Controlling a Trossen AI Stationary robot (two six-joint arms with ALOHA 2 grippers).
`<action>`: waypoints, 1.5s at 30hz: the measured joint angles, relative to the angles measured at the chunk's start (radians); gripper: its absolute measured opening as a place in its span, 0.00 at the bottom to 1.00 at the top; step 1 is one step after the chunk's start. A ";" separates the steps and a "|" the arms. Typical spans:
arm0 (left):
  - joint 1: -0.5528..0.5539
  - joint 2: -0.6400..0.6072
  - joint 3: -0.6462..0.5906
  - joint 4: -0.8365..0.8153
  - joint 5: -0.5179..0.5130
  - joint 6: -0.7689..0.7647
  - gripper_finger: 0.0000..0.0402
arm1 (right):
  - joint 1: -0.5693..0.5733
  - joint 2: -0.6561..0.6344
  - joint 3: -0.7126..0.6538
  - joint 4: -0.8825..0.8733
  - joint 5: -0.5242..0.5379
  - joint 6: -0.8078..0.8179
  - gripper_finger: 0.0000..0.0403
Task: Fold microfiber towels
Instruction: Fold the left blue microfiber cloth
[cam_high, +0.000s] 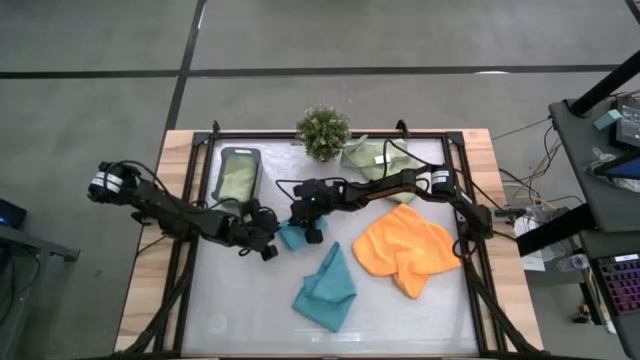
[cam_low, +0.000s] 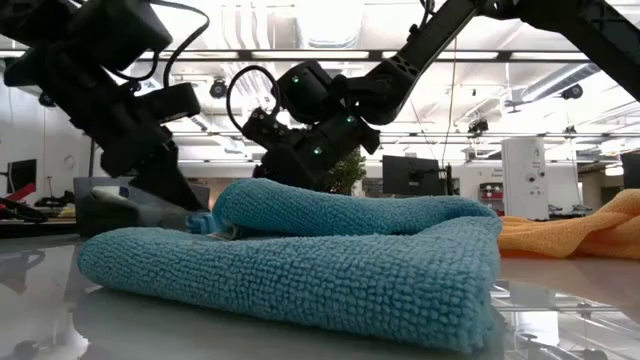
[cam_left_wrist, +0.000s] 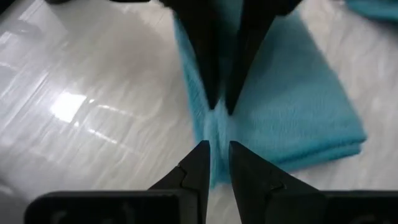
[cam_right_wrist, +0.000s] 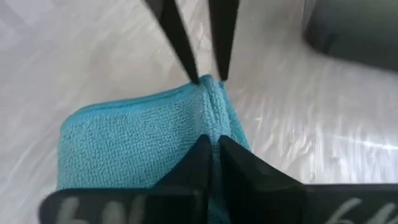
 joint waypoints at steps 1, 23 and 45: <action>0.000 -0.005 0.000 -0.021 0.000 -0.001 0.11 | 0.000 0.000 0.000 -0.005 0.000 -0.005 0.04; 0.000 0.173 -0.017 0.081 -0.039 -0.023 0.11 | 0.027 -0.068 0.000 -0.065 0.013 -0.110 0.02; 0.000 0.225 -0.017 0.230 0.005 0.045 0.11 | -0.009 -0.013 0.000 0.000 0.143 -0.136 0.02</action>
